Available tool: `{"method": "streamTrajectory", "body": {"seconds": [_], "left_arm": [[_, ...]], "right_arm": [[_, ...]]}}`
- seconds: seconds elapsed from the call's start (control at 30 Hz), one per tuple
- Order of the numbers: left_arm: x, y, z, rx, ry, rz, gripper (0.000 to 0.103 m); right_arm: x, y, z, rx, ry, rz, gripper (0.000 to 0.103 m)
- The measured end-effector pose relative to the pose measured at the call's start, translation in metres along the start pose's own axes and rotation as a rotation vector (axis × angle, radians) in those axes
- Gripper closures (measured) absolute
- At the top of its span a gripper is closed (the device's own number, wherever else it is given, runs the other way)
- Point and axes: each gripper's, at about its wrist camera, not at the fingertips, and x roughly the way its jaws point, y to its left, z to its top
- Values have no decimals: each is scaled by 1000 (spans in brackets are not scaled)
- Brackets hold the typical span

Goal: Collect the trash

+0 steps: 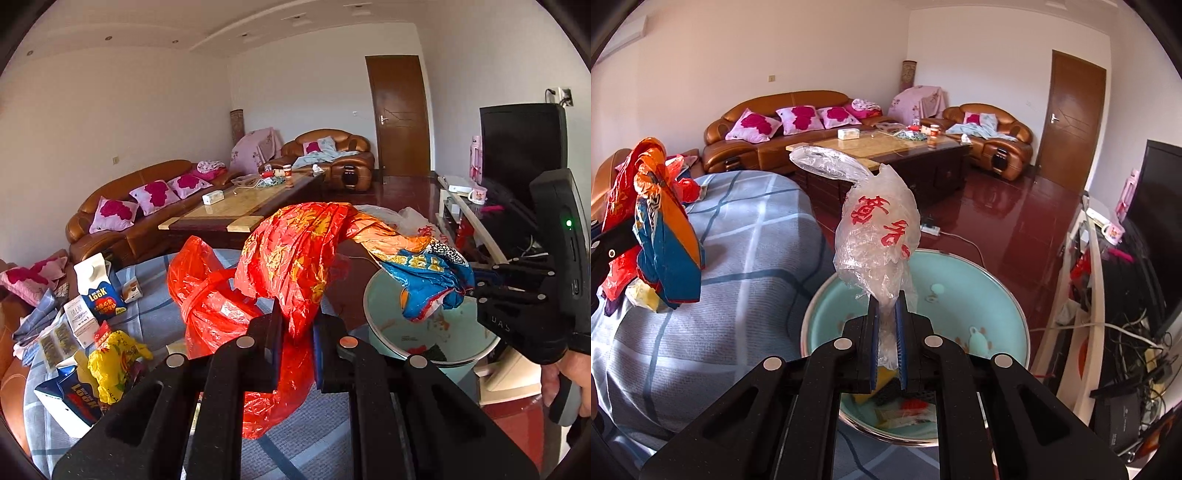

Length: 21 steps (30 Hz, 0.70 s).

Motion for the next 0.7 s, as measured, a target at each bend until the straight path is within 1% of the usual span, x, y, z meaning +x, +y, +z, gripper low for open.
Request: {"method": "streamTrajectory", "body": {"seconds": [0.1, 0.2, 0.23, 0.3, 0.33, 0.37, 0.4, 0.43, 0.47, 0.6, 0.7], "left_arm": [[0, 6, -4, -9, 7, 27, 90], [2, 20, -13, -21, 18, 108, 90], [6, 28, -19, -32, 36, 135, 87], [14, 40, -29, -53, 72, 185, 80], [16, 41, -32, -60, 89, 195, 68], [21, 45, -38, -69, 107, 204, 59], [24, 46, -39, -68, 115, 210, 53], [27, 47, -42, -58, 125, 225, 44], [29, 47, -43, -52, 133, 239, 40], [35, 45, -41, -37, 151, 222, 40], [32, 44, -34, -31, 132, 233, 40]], "right_arm": [[1, 1, -1, 4, 2, 7, 94], [2, 4, -2, -4, 2, 23, 94], [2, 7, -2, -10, 3, 30, 94], [4, 13, -3, -22, 5, 39, 94], [5, 16, -4, -28, 9, 46, 94], [6, 20, -6, -34, 13, 50, 94], [7, 22, -6, -40, 17, 53, 94], [8, 26, -7, -47, 21, 56, 94], [8, 28, -7, -51, 23, 57, 94], [9, 28, -7, -57, 26, 56, 94], [10, 26, -6, -56, 24, 50, 94]]}}
